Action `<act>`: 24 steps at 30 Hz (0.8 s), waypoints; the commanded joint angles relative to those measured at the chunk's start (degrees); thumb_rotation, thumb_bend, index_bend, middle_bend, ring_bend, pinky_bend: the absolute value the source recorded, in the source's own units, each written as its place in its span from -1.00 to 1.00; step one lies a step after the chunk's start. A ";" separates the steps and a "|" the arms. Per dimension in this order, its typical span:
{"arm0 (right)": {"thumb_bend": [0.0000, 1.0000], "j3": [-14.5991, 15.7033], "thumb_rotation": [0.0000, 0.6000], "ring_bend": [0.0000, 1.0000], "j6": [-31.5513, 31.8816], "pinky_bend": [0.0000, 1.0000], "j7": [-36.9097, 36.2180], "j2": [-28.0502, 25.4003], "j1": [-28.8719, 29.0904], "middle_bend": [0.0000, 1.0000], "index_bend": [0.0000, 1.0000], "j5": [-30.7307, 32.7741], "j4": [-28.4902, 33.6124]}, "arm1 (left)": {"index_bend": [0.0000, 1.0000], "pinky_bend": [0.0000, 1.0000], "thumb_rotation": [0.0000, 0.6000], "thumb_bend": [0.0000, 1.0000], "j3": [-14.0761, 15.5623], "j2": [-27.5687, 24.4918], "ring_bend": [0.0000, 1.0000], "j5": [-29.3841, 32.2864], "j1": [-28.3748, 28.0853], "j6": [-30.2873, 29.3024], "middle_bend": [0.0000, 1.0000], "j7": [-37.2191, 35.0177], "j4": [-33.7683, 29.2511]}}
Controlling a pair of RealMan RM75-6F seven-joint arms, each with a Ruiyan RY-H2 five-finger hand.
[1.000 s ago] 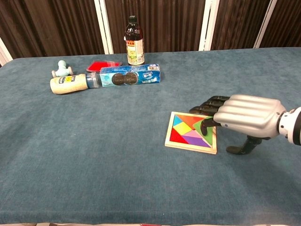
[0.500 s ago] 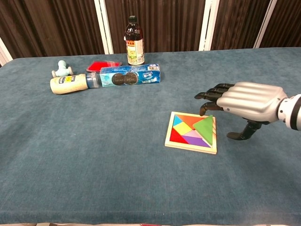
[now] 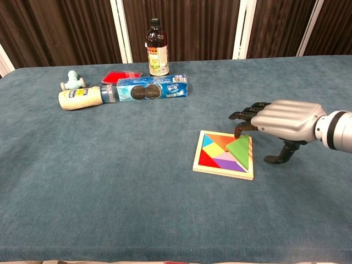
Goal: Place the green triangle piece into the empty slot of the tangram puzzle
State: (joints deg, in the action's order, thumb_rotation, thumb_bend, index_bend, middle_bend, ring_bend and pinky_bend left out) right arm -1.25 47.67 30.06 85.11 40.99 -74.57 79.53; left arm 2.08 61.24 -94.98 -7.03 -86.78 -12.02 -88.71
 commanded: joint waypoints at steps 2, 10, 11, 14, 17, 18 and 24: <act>-0.09 0.56 1.00 -1.00 0.63 -1.00 0.08 -0.40 -0.29 -1.00 -0.27 -0.71 0.51 | -1.00 -0.96 1.00 -0.18 0.07 -0.06 -1.00 -0.07 0.00 0.06 -1.00 0.24 -0.18; -0.09 1.41 1.00 -1.00 2.19 -1.00 0.74 -1.27 -1.03 -1.00 -0.27 -1.86 2.32 | -1.00 -0.96 1.00 -0.18 0.19 0.00 -1.00 -0.25 0.05 0.01 -1.00 0.29 -0.13; -0.09 1.50 1.00 -1.00 2.42 -1.00 0.88 -1.37 -1.14 -1.00 -0.27 -2.01 2.54 | -1.00 -0.96 1.00 -0.18 0.21 -0.01 -1.00 -0.33 0.02 0.02 -1.00 0.29 -0.14; -0.09 1.70 1.00 -1.00 2.61 -1.00 1.53 -1.51 -1.24 -1.00 -0.27 -2.12 2.97 | -1.00 -0.96 1.00 -0.18 0.14 -0.05 -1.00 -0.29 -0.07 0.09 -1.00 0.23 -0.18; -0.09 1.74 1.00 -1.00 2.70 -1.00 2.17 -1.50 -1.30 -1.00 -0.27 -1.96 3.32 | -1.00 -0.96 1.00 -0.18 0.16 -0.04 -1.00 -0.35 -0.01 -0.03 -1.00 0.25 -0.22; -0.09 1.73 1.00 -1.00 2.71 -1.00 2.27 -1.50 -1.30 -1.00 -0.27 -1.92 3.42 | -1.00 -0.96 1.00 -0.18 0.18 -0.07 -1.00 -0.36 0.04 -0.11 -1.00 0.19 -0.19; -0.09 1.76 1.00 -1.00 3.09 -1.00 2.64 -1.62 -1.48 -1.00 -0.27 -1.93 3.79 | -1.00 -0.96 1.00 -0.18 0.20 -0.07 -1.00 -0.29 0.12 -0.15 -1.00 0.17 -0.14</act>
State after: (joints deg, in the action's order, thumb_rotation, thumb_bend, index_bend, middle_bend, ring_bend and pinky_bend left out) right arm 0.50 50.75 32.69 83.50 39.51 -76.50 83.31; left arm 2.30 61.23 -95.36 -6.91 -86.97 -11.65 -89.09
